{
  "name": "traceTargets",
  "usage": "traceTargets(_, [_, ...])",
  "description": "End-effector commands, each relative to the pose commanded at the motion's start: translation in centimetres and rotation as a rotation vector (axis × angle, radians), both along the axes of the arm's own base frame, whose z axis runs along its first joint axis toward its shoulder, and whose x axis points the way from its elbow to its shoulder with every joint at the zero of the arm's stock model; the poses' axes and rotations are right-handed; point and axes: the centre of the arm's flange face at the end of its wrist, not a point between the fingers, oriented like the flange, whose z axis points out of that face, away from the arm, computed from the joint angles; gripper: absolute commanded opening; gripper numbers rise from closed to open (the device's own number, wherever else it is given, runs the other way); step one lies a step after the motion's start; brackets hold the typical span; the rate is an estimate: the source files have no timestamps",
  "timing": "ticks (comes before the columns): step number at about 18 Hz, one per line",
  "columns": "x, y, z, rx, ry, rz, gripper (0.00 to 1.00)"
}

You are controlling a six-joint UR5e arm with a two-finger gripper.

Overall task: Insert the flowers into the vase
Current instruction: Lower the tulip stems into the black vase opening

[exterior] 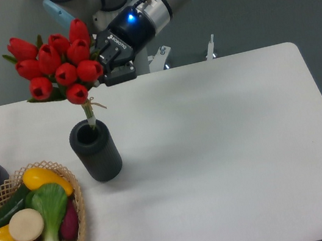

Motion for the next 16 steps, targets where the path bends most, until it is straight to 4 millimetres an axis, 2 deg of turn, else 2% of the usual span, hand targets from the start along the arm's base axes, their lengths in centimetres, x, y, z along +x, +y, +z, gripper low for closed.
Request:
traceTargets(9, [0.1, 0.5, -1.7, -0.026, -0.025, -0.009, 0.0])
traceTargets(16, [0.3, 1.7, -3.6, -0.046, -0.048, -0.034, 0.01])
